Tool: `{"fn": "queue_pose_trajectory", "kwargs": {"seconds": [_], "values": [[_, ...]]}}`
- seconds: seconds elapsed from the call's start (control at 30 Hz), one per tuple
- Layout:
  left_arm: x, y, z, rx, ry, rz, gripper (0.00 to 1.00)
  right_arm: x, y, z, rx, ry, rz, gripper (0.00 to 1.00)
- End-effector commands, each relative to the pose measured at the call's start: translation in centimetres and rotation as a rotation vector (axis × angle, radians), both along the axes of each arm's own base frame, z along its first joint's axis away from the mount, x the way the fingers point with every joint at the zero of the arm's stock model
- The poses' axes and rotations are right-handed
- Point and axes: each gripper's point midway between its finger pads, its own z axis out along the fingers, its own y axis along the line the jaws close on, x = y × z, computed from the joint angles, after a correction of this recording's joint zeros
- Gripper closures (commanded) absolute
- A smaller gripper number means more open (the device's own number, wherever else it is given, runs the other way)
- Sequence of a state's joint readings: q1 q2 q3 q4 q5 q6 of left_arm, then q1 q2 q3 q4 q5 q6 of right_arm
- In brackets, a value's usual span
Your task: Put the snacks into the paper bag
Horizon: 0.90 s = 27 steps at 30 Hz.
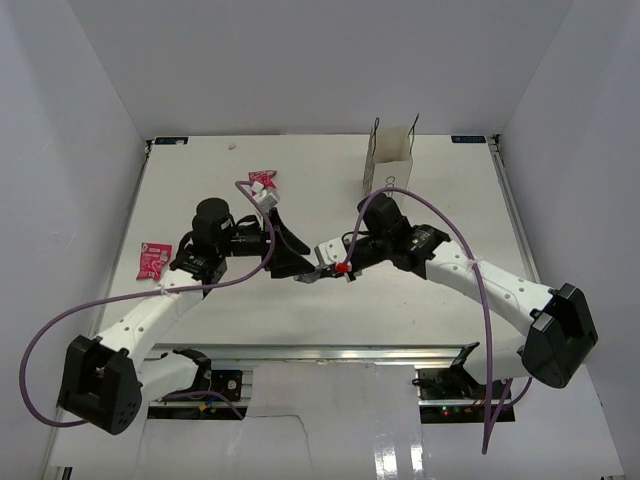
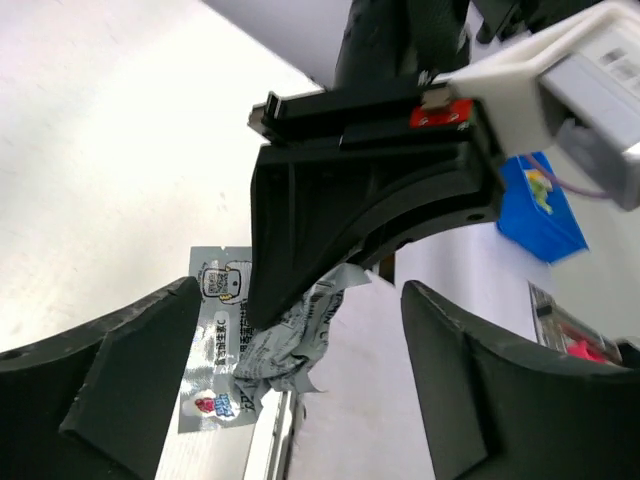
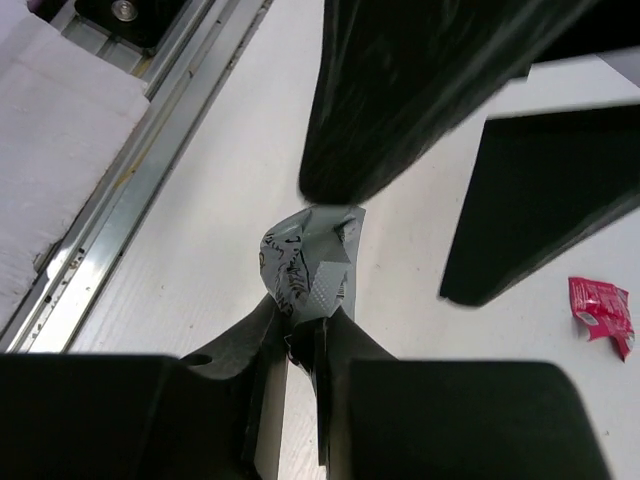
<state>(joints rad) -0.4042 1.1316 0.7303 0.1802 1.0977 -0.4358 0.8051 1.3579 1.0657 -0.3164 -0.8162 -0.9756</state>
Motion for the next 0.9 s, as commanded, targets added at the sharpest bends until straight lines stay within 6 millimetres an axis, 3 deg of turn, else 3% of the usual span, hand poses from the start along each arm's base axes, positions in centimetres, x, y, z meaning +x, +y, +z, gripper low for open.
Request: {"fn": "queue_pose_trajectory", "kwargs": {"seconds": [0.0, 0.13, 0.17, 0.2, 0.23, 0.27, 0.3, 0.33, 0.37, 0.47, 0.5, 0.63, 0.73, 0.87], "values": [[2.3, 1.2, 4.2, -0.018, -0.205, 0.168, 0.06, 1.0, -1.2, 1.7, 0.032, -0.015, -0.049, 0.92], [5.7, 4.2, 5.3, 0.1, -0.279, 0.451, 0.02, 5.2, -3.0, 3.8, 0.059, 0.031, -0.215, 0.92], [6.4, 5.2, 4.5, 0.149, -0.247, 0.53, 0.02, 7.9, -3.3, 6.1, 0.098, 0.004, -0.318, 0.92], [8.4, 7.8, 4.6, 0.197, -0.242, 0.731, 0.02, 10.8, -4.4, 7.0, 0.113, 0.029, -0.447, 0.92], [9.0, 9.6, 3.2, 0.236, -0.132, 0.864, 0.02, 12.9, -4.9, 9.8, 0.169, 0.114, -0.591, 0.92], [9.6, 11.6, 2.4, 0.259, -0.06, 1.008, 0.02, 17.2, -7.1, 10.5, 0.187, 0.113, -0.798, 0.92], [10.6, 16.5, 1.4, 0.307, 0.005, 1.309, 0.02, 19.1, -8.1, 11.6, 0.218, 0.14, -0.896, 0.92], [9.8, 18.2, -0.4, 0.306, 0.151, 1.434, 0.02, 20.6, -8.9, 14.8, 0.3, 0.197, -0.984, 0.92], [9.5, 19.3, -0.7, 0.313, 0.164, 1.497, 0.02, 23.2, -10.8, 14.9, 0.321, 0.224, -1.101, 0.92], [8.3, 20.8, -1.5, 0.32, 0.176, 1.555, 0.02, 26.4, -13.5, 16.4, 0.422, 0.328, -1.313, 0.92], [8.0, 20.9, -1.6, 0.315, 0.176, 1.559, 0.02, 26.9, -14.1, 17.6, 0.458, 0.336, -1.352, 0.92], [6.9, 21.7, -2.6, 0.331, 0.202, 1.587, 0.02, 28.9, -16.3, 18.4, 0.547, 0.393, -1.535, 0.92], [6.5, 21.7, -3.2, 0.348, 0.223, 1.58, 0.02, 29.2, -16.5, 18.8, 0.572, 0.399, -1.551, 0.92], [6.0, 21.6, -4.0, 0.362, 0.245, 1.568, 0.02, 30.2, -16.8, 17.7, 0.56, 0.407, -1.576, 0.92]]}}
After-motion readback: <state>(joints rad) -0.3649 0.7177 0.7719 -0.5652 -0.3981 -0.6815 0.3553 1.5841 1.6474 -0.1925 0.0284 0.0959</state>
